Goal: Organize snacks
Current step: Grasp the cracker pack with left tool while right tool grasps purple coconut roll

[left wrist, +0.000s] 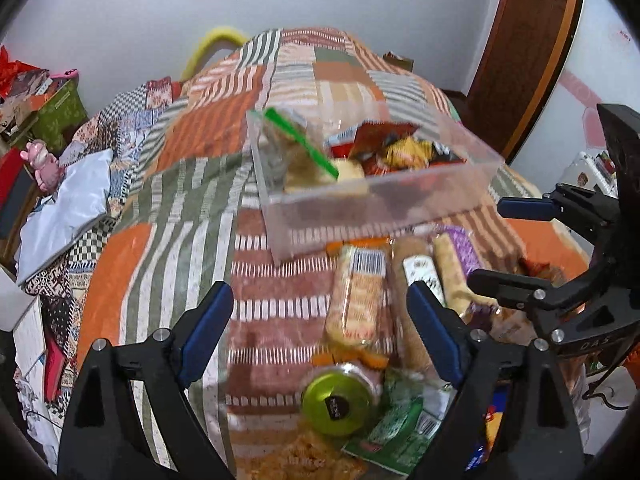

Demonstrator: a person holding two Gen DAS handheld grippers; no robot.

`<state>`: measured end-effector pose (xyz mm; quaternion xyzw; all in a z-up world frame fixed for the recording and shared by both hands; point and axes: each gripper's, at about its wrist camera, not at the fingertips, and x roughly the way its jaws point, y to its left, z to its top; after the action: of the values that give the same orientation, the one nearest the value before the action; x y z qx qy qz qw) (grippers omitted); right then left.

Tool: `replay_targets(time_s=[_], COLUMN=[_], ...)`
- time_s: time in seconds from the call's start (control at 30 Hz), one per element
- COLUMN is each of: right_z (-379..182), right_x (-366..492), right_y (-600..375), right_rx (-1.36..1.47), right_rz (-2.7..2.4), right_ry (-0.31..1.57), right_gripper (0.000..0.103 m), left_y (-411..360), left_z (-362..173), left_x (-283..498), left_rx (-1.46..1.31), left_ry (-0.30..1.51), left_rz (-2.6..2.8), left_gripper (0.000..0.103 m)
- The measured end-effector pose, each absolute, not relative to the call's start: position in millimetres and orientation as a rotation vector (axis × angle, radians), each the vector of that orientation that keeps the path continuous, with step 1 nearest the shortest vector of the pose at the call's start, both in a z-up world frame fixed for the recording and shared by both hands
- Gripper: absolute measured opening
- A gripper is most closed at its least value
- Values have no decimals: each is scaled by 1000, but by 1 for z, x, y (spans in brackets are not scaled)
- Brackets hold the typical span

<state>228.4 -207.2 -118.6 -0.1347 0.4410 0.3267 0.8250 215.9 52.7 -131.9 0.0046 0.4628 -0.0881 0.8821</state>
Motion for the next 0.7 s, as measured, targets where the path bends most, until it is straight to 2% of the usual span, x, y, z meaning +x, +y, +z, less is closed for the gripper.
replay_targets(time_s=[0.27,0.6,0.7], right_z=[-136,-142,-145], right_x=[231,243,247], right_y=[-203,-239,-244], right_rx=[-291,-147,-95], right_rz=[682,653,670], right_ry=[1010,1107,1150], right_gripper=[84,80,74], left_y=[45,34,33], left_z=[-155,-165,-168], left_x=[213,219,225], left_rx=[46,64,57], left_ry=[1008,1018,1029], left_rz=[-190,-209,-216], left_gripper=[89,88,76])
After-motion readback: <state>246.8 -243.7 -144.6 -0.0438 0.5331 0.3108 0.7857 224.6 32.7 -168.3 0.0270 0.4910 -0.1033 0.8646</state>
